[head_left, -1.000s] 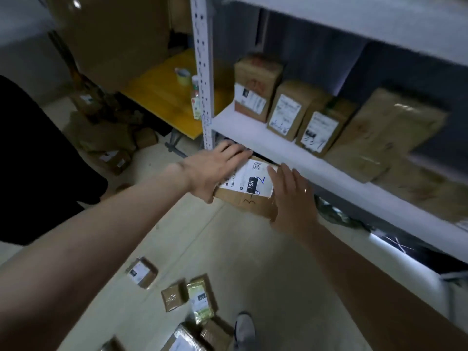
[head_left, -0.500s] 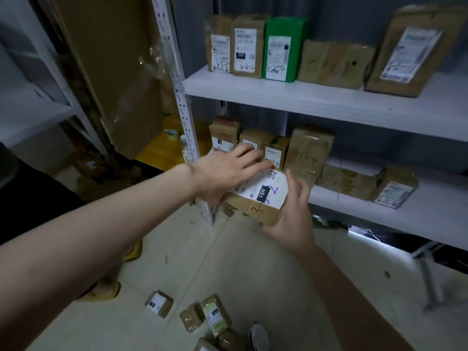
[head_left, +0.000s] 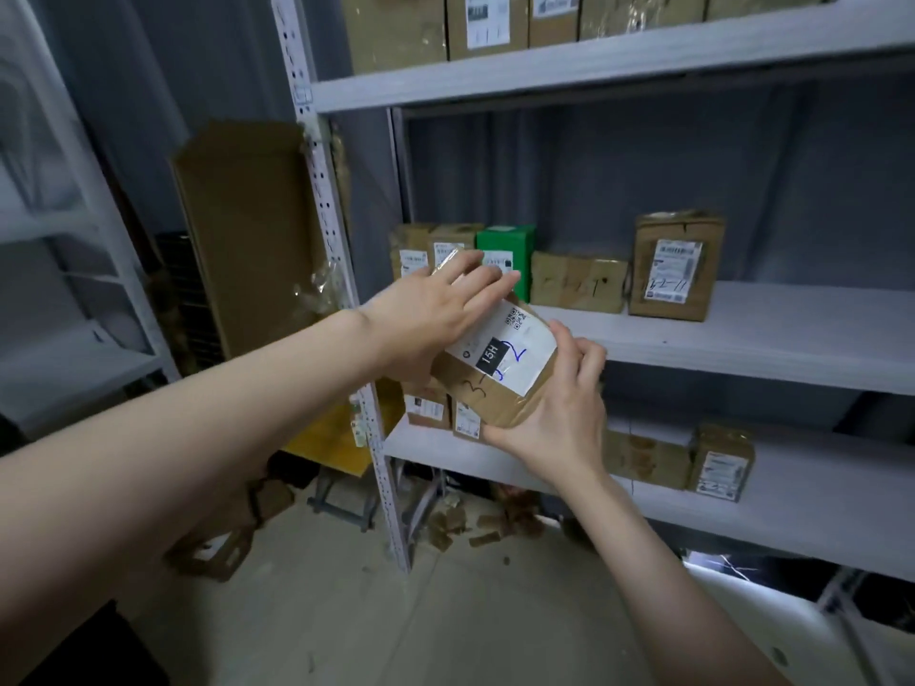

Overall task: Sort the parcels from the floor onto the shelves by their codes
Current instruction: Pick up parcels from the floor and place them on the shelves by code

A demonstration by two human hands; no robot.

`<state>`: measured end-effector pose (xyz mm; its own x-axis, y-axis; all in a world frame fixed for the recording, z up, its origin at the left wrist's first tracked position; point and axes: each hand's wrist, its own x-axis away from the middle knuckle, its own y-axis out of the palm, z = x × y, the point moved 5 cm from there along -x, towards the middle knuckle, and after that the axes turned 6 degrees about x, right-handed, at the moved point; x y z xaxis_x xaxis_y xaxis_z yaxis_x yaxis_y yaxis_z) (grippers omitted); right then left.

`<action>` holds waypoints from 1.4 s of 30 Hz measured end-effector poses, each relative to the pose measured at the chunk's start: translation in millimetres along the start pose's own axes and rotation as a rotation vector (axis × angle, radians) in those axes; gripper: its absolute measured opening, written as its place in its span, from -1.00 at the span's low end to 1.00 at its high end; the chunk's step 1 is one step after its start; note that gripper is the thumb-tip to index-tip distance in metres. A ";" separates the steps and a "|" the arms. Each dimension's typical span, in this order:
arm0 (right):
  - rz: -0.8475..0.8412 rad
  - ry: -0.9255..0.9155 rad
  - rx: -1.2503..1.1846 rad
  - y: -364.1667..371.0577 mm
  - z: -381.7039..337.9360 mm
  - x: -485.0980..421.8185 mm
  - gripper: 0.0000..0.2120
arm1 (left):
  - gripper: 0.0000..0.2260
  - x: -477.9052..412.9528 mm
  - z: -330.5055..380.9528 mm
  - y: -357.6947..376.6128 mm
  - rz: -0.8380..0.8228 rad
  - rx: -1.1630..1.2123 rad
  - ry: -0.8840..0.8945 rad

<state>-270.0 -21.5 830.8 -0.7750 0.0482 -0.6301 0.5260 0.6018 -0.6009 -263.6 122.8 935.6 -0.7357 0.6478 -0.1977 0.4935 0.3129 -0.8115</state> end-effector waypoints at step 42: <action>0.317 0.535 -0.216 -173.6 247.5 -27.6 0.19 | -0.48 -262.8 169.9 -39.5 0.135 1.817 -0.421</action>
<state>-253.2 -324.7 830.8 -0.6903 0.6060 -0.3954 0.7188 0.6367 -0.2790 -168.5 -177.9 926.2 -0.9301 0.3213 -0.1777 -0.2749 -0.9303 -0.2430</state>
